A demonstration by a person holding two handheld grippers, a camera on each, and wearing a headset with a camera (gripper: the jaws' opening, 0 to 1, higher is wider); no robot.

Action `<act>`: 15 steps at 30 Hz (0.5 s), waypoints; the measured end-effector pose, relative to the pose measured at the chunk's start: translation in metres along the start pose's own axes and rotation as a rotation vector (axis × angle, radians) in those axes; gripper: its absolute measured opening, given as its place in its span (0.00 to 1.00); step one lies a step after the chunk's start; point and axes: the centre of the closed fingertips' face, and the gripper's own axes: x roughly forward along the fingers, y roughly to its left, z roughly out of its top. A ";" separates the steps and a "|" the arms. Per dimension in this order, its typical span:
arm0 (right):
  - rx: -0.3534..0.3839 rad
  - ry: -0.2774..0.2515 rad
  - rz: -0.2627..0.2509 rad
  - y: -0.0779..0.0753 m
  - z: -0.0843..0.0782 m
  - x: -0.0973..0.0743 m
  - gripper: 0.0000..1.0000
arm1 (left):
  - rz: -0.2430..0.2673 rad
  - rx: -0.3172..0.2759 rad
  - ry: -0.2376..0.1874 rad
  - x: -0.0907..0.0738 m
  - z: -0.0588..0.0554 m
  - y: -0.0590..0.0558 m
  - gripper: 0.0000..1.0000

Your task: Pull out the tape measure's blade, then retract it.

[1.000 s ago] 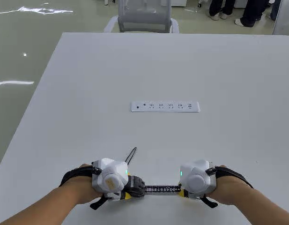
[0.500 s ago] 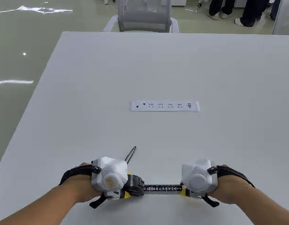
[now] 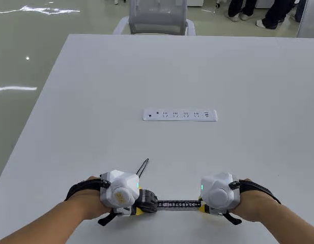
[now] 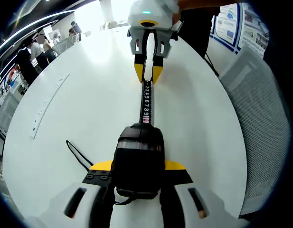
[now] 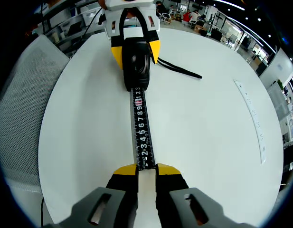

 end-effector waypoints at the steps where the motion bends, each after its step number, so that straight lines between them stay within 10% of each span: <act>1: 0.000 0.000 0.000 0.000 0.000 0.000 0.11 | 0.000 0.000 -0.001 0.000 0.000 0.000 0.32; 15: 0.003 0.004 -0.004 -0.001 -0.007 -0.006 0.11 | 0.000 0.000 -0.001 0.000 0.000 0.000 0.32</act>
